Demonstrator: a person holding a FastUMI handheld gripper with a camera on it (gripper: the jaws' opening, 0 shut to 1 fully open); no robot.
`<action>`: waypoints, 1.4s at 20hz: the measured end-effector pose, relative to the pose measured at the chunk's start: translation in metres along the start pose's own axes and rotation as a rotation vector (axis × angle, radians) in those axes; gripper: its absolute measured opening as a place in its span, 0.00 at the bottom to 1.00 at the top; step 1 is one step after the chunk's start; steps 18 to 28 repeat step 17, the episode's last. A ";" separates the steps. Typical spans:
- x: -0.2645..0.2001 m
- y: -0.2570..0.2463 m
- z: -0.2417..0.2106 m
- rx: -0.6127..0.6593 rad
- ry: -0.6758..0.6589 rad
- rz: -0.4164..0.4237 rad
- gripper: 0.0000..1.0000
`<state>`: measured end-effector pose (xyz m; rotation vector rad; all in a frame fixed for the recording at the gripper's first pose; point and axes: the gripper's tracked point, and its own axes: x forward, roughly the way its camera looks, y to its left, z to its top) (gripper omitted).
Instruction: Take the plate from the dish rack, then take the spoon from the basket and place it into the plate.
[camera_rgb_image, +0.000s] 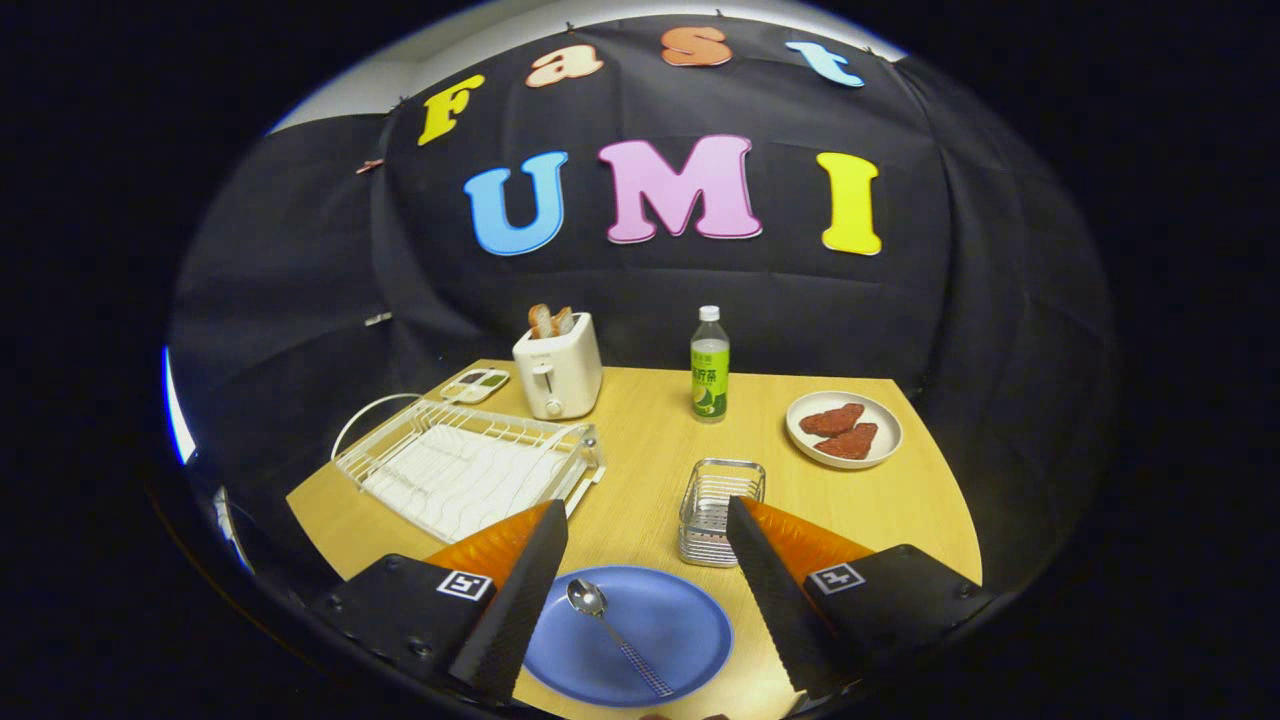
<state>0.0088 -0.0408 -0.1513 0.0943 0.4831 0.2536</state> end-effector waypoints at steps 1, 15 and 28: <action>-0.005 0.001 0.005 0.027 -0.016 -0.031 0.98; -0.102 0.019 0.082 0.080 -0.274 -0.349 0.98; -0.115 0.023 0.090 0.078 -0.316 -0.370 0.98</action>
